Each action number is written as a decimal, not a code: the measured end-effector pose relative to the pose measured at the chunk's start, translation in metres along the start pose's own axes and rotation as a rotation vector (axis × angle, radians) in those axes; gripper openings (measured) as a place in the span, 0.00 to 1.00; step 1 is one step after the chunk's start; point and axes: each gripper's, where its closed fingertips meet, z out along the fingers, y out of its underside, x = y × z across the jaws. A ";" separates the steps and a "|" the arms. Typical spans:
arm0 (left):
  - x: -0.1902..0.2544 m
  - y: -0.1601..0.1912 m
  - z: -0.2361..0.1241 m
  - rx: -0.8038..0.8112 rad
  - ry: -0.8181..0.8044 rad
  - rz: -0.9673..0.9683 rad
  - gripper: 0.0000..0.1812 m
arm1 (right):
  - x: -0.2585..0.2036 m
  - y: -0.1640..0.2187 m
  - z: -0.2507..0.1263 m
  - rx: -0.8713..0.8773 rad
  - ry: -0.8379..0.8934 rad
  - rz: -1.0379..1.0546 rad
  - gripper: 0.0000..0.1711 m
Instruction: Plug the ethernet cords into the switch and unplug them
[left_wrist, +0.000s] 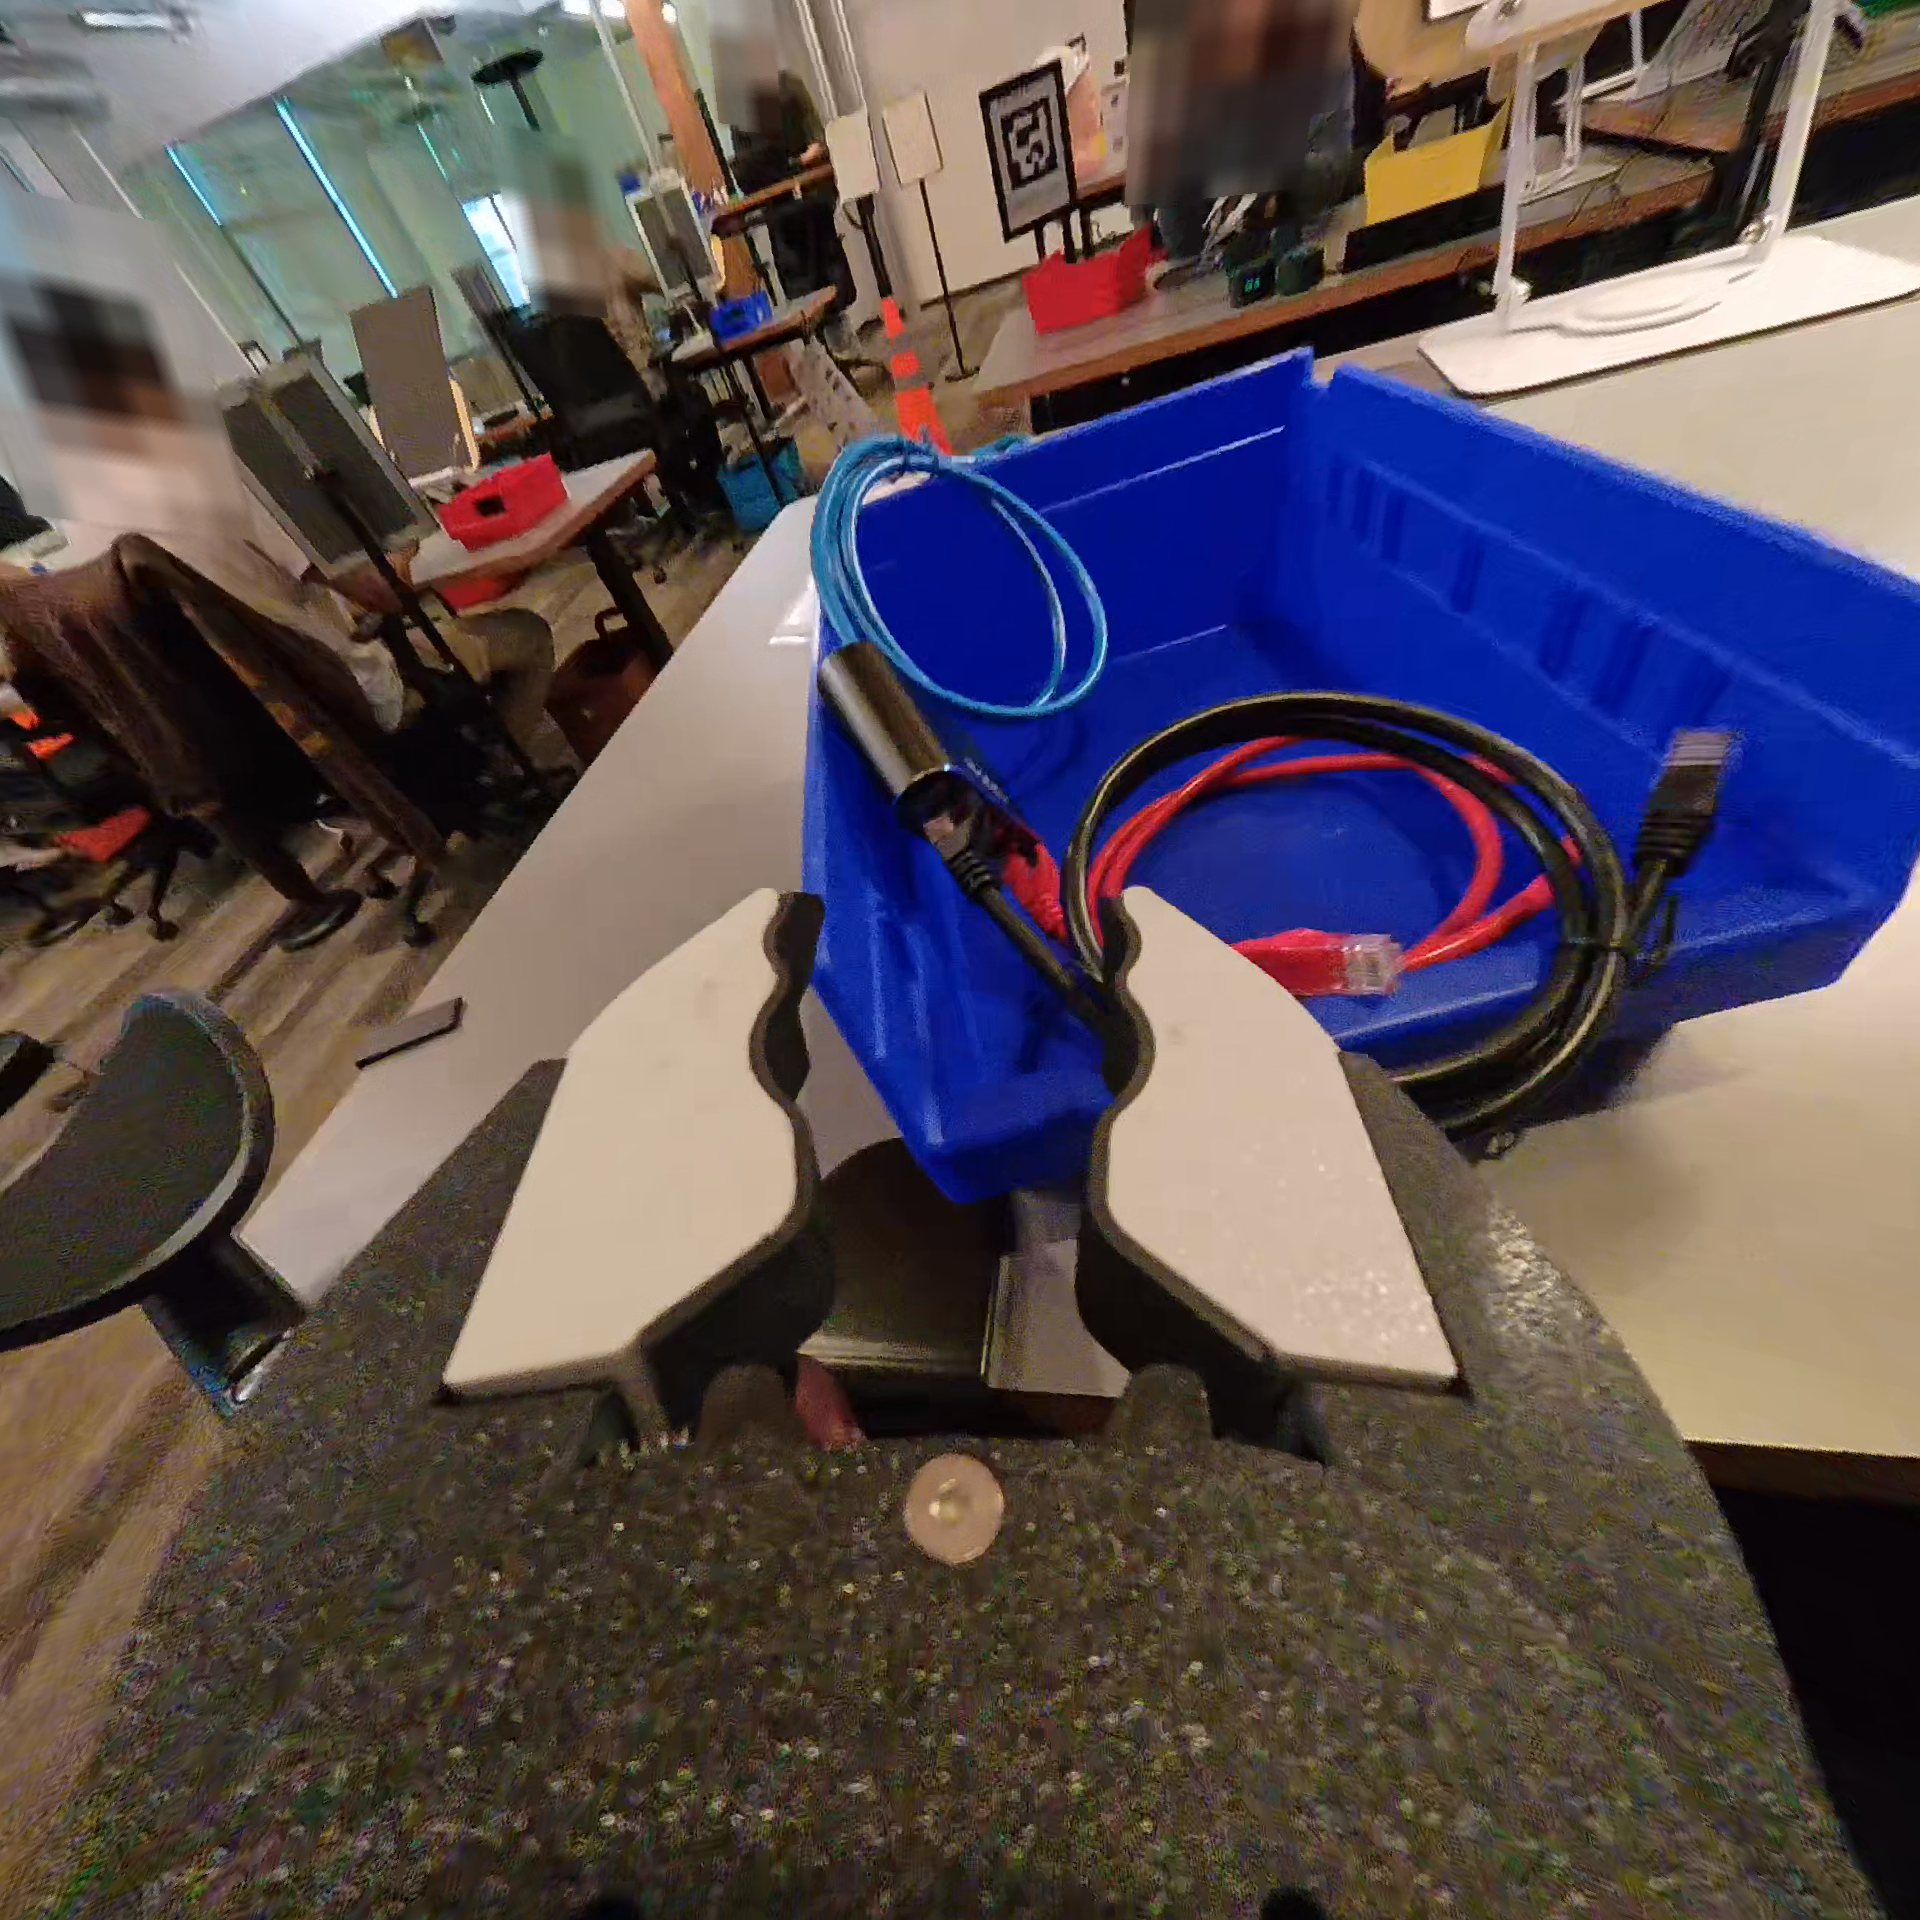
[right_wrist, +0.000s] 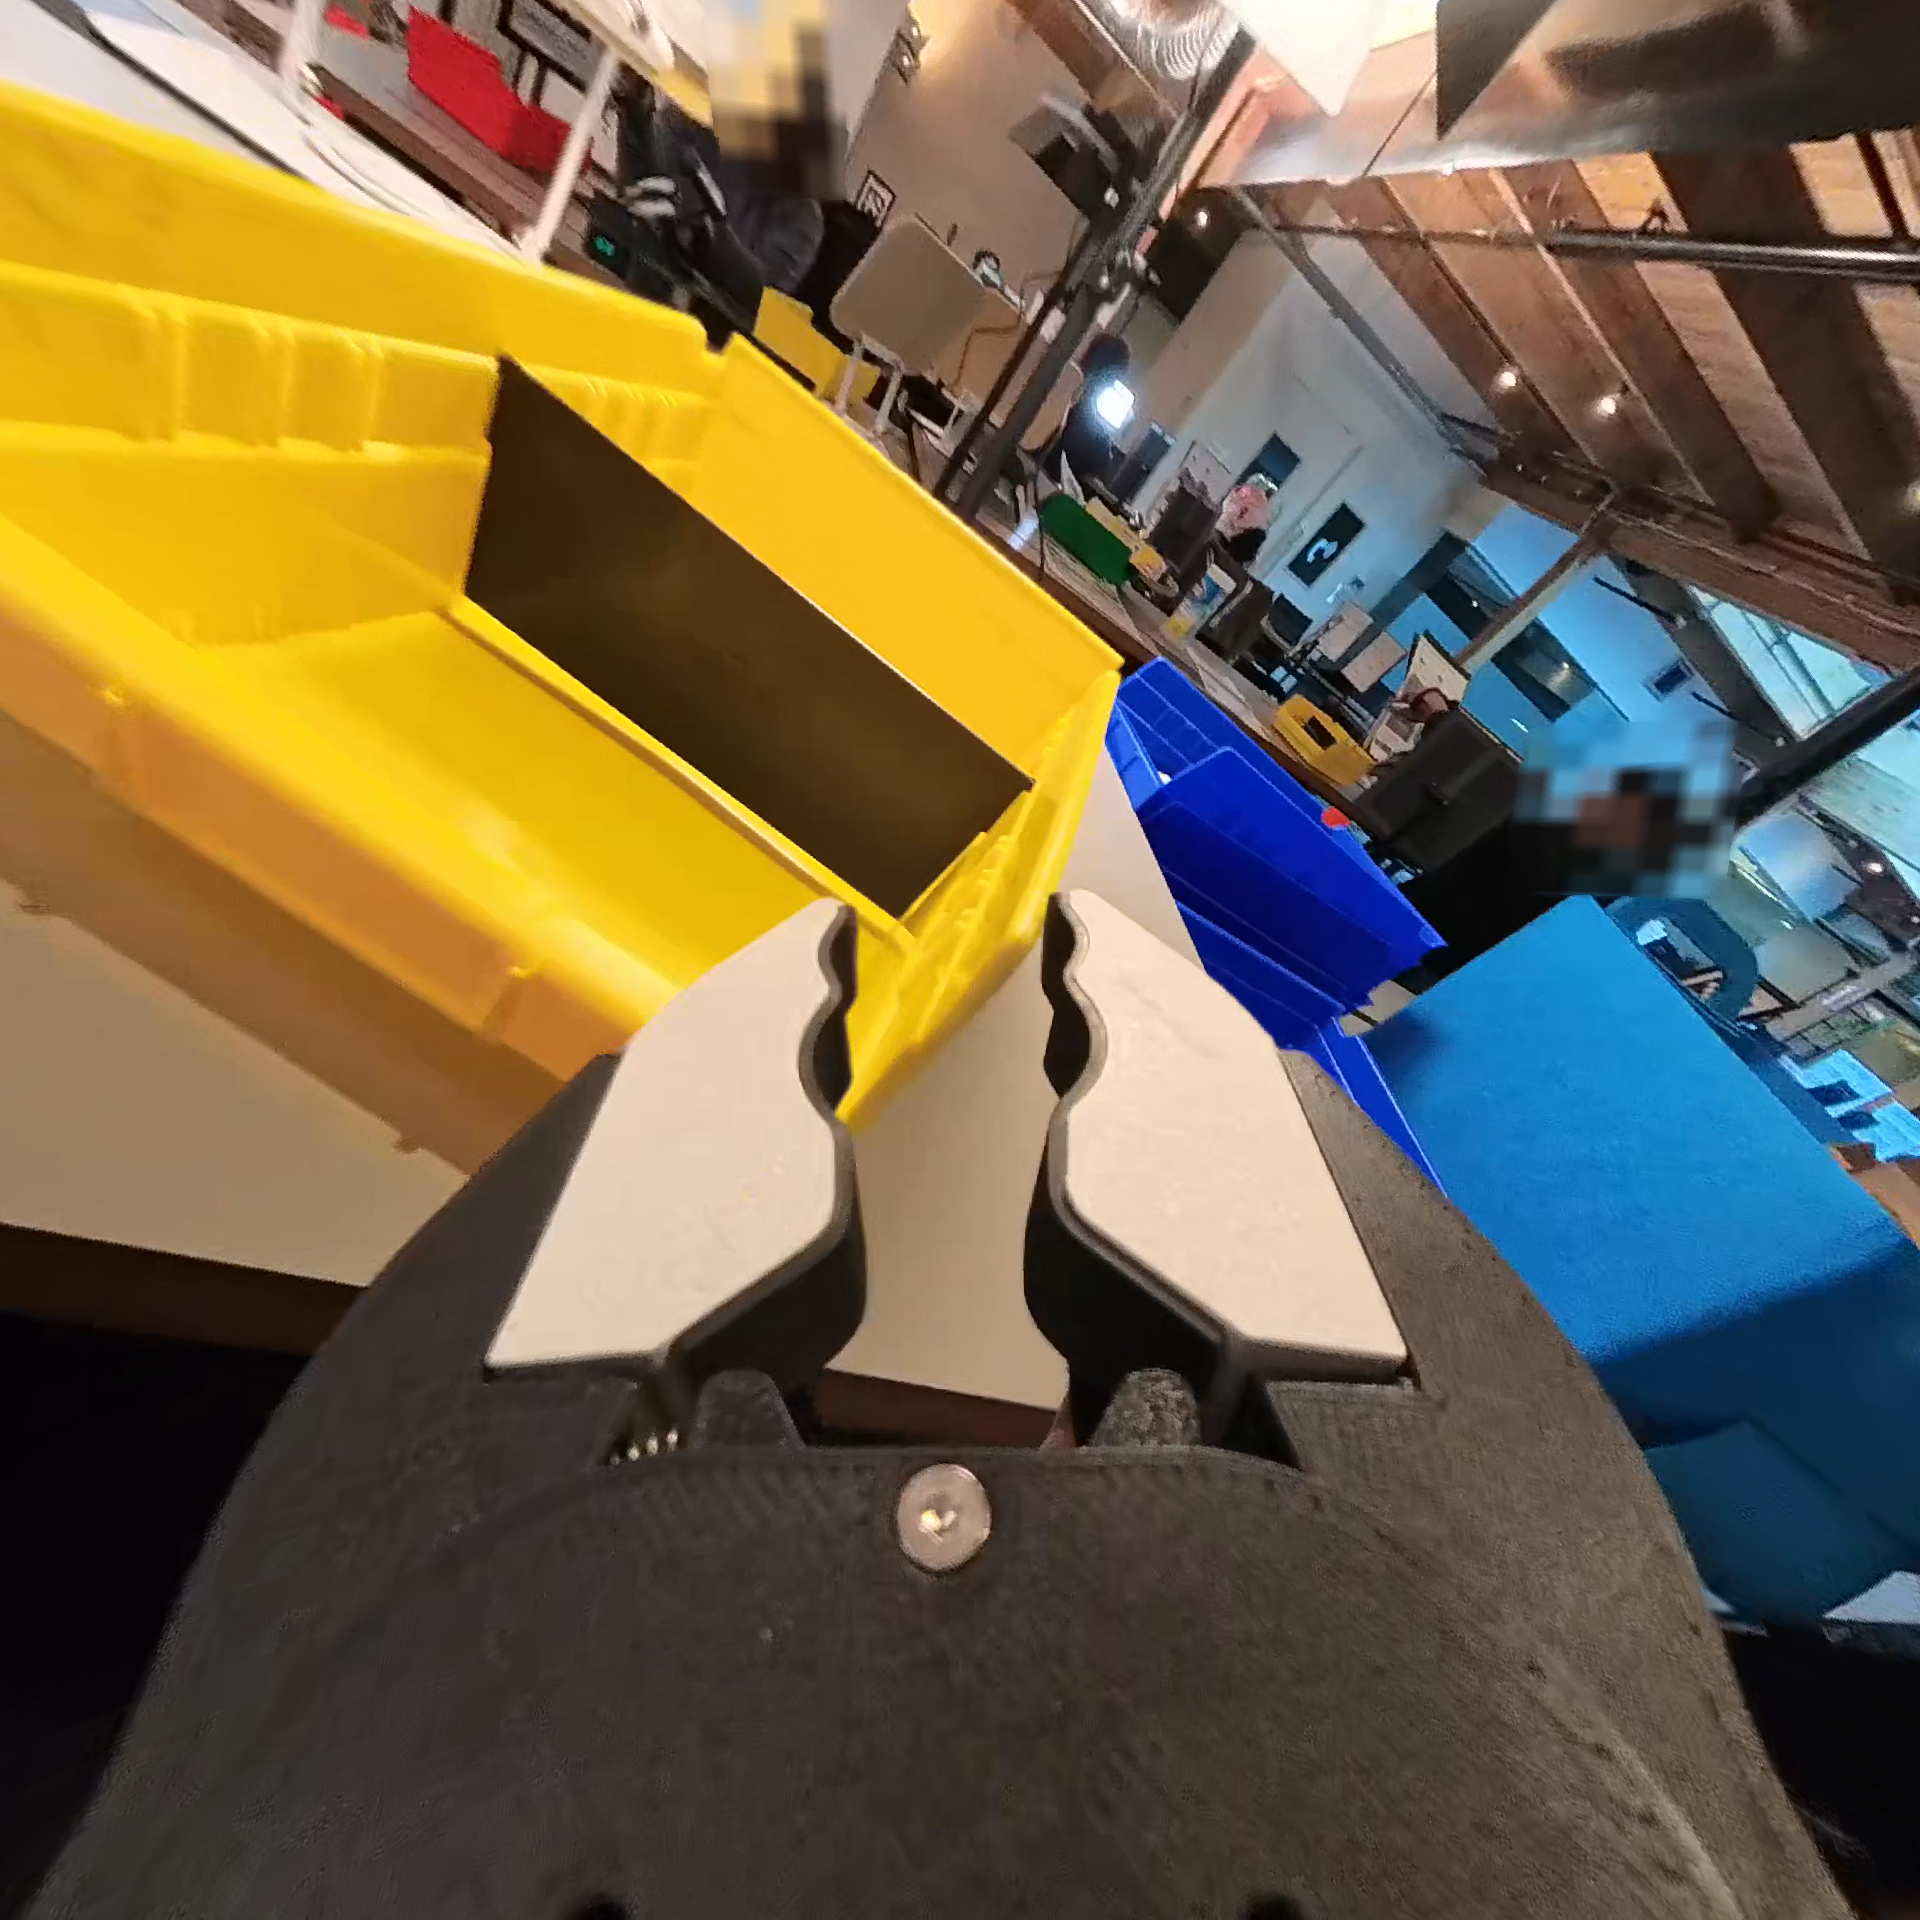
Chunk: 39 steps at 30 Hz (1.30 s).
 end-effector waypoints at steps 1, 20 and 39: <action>0.008 -0.008 -0.004 0.026 0.006 0.019 0.31 | -0.004 -0.006 -0.003 0.016 -0.008 0.000 0.20; 0.066 0.000 0.029 0.094 0.240 0.025 0.31 | 0.003 -0.004 0.011 0.016 0.104 0.082 0.19; 0.176 -0.038 0.061 0.013 0.257 0.097 0.17 | -0.132 -0.073 0.043 -0.064 -0.266 0.041 0.21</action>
